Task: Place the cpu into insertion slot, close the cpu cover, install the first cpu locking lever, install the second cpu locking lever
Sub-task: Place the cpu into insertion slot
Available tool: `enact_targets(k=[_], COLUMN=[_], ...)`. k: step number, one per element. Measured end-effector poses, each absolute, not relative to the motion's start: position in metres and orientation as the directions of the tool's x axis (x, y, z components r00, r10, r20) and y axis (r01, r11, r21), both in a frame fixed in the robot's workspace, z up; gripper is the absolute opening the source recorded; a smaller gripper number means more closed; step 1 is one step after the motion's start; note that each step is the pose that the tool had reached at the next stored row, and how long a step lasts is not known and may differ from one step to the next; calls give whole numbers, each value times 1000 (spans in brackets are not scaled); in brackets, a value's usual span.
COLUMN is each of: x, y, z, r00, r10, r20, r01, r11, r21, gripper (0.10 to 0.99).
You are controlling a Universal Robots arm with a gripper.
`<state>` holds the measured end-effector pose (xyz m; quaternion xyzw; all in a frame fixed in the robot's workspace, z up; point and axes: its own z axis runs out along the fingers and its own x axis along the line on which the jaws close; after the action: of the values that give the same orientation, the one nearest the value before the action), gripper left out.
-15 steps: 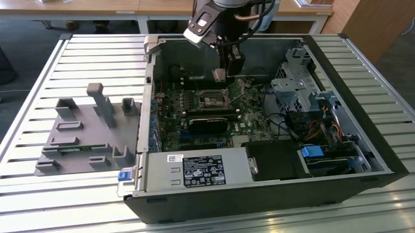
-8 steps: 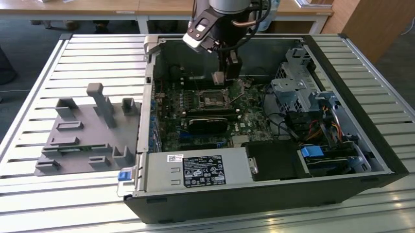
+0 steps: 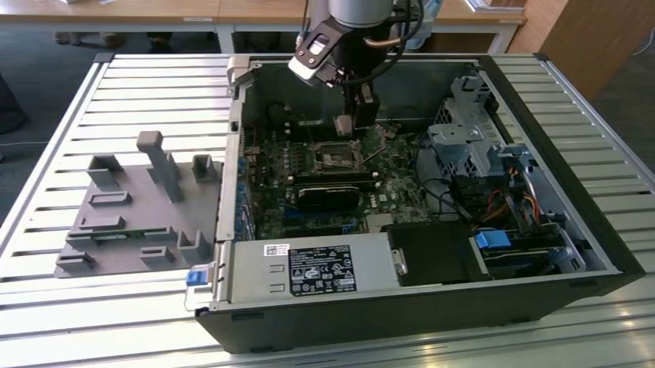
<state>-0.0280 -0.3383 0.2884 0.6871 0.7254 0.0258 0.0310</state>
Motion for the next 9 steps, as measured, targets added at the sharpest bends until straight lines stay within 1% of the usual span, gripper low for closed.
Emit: enact_targets(k=[9], x=[-29], y=[-334], z=[279], r00=[-54], r10=[999], r20=[-10], r01=[995], r11=[54], r21=[80], gripper=[541])
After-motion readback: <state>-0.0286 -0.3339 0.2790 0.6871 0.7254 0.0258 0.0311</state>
